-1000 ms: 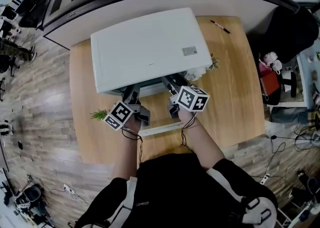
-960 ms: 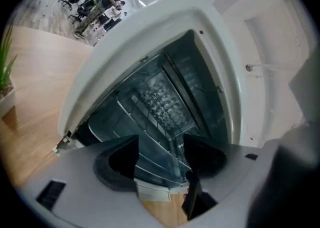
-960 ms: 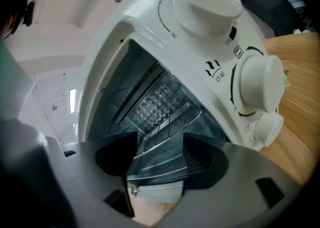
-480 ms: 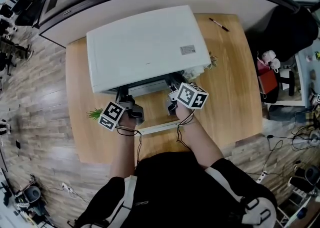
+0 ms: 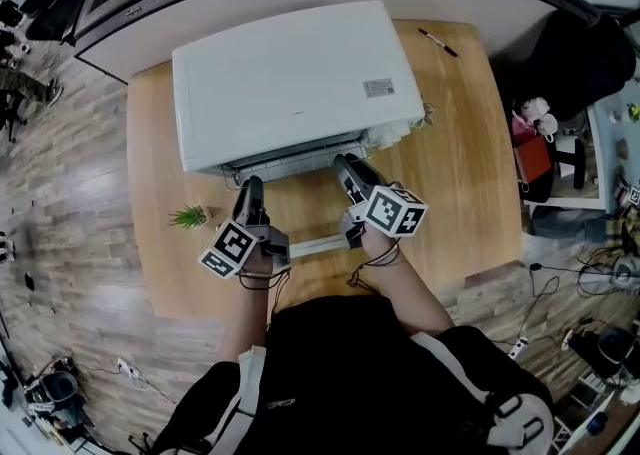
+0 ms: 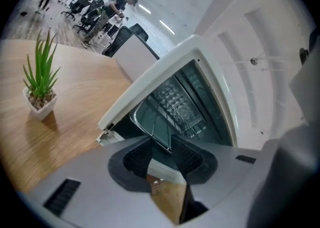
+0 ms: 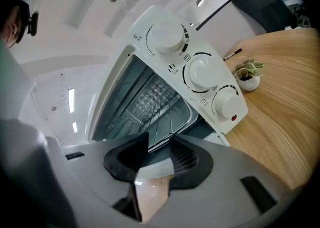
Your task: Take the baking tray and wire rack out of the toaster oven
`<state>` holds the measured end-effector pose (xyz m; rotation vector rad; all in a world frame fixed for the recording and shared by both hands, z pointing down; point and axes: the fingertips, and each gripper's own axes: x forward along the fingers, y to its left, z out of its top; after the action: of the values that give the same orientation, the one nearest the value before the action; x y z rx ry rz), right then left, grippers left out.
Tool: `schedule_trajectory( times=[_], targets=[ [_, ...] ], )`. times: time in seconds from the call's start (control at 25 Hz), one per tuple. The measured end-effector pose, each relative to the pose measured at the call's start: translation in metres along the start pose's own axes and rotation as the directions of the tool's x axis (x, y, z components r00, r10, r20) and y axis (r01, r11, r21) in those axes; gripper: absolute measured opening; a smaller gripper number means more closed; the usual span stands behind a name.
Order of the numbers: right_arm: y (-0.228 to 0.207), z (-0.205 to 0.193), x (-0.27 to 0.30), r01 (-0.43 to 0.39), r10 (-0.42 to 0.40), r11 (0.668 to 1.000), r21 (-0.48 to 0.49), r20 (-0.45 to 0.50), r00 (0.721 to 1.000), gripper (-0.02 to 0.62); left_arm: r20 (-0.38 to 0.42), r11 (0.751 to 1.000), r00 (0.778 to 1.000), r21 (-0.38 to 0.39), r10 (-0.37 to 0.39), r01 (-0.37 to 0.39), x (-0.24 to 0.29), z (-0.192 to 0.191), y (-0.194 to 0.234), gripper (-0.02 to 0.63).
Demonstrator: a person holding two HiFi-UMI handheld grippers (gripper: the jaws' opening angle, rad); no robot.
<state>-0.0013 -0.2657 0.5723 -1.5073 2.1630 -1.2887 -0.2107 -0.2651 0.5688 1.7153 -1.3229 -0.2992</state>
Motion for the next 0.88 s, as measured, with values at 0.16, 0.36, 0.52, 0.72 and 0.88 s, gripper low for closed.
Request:
schedule_trajectory(
  times=[0.16, 0.36, 0.52, 0.72, 0.88],
  targets=[
    [-0.008, 0.006, -0.009, 0.034, -0.035, 0.996, -0.087, -0.015, 0.999, 0.260, -0.003, 0.993, 0.998, 0.102, 0.059, -0.058, -0.011, 0.012, 0.013, 0.218],
    [-0.019, 0.026, -0.009, 0.086, -0.097, 0.970, -0.228, -0.035, 0.995, 0.262, -0.008, 0.971, 0.996, 0.224, 0.089, -0.085, -0.009, 0.029, 0.023, 0.231],
    [-0.016, 0.026, -0.007, 0.124, -0.154, 0.935, -0.331, -0.067, 0.986, 0.202, -0.060, 0.948, 0.993, 0.309, 0.104, -0.080, -0.005, 0.028, 0.019, 0.186],
    [-0.017, 0.011, -0.029, 0.112, -0.150, 0.929, -0.354, -0.083, 0.985, 0.202, -0.117, 0.930, 0.987, 0.362, 0.113, -0.063, -0.024, 0.010, 0.018, 0.186],
    [-0.019, 0.010, -0.031, 0.084, -0.138, 0.910, -0.406, -0.106, 0.985, 0.263, -0.155, 0.878, 0.981, 0.479, 0.112, -0.024, -0.026, 0.007, 0.018, 0.204]
  ],
)
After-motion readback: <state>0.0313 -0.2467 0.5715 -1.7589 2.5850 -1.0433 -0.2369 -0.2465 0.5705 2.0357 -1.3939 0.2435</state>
